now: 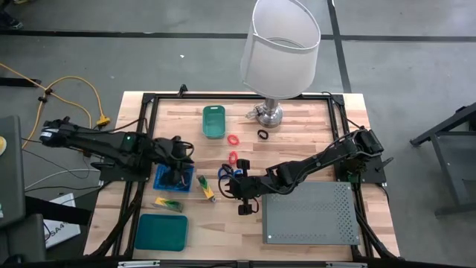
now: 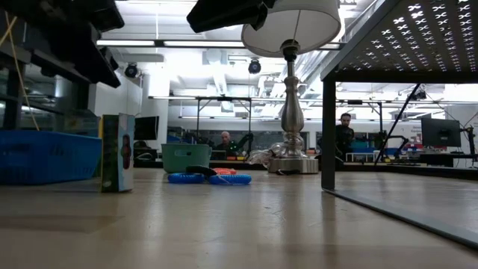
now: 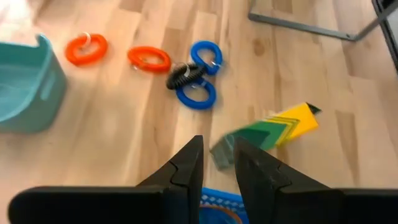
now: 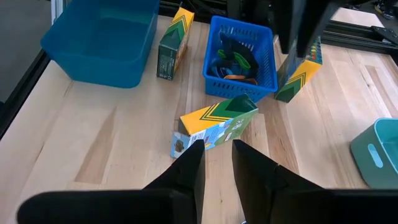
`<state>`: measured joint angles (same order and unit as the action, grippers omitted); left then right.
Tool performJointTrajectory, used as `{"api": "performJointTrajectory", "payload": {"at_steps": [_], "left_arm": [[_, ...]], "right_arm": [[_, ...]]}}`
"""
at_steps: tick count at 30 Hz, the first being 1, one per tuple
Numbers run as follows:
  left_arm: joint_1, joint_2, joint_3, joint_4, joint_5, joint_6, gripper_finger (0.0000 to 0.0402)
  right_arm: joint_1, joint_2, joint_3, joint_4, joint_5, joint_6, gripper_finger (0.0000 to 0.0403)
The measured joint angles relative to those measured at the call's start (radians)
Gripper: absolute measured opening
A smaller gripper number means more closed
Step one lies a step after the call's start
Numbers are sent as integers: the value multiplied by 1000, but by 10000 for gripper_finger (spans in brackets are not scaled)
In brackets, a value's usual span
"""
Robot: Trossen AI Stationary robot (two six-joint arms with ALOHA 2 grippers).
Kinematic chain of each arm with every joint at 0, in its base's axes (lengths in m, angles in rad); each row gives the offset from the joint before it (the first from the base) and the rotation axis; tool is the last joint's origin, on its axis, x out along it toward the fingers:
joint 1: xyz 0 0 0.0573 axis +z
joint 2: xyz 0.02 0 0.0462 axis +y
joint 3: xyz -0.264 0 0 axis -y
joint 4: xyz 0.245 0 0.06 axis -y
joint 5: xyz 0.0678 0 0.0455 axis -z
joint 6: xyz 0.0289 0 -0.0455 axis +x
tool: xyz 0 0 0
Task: Pick & Place Office Desk Supplies
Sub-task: Put the pack of crayons into the bottom blue bin
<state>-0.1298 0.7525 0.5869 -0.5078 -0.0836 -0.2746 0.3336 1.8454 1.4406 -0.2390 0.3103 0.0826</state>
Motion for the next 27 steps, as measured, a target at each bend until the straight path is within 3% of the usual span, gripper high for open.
{"api": "performJointTrajectory", "payload": {"at_steps": [11, 27], "left_arm": [[83, 0, 0, 16, 0, 15, 83], [85, 1, 0, 16, 0, 14, 83]], "right_arm": [[0, 0, 0, 11, 0, 0, 69], [0, 0, 0, 14, 0, 0, 69]]}}
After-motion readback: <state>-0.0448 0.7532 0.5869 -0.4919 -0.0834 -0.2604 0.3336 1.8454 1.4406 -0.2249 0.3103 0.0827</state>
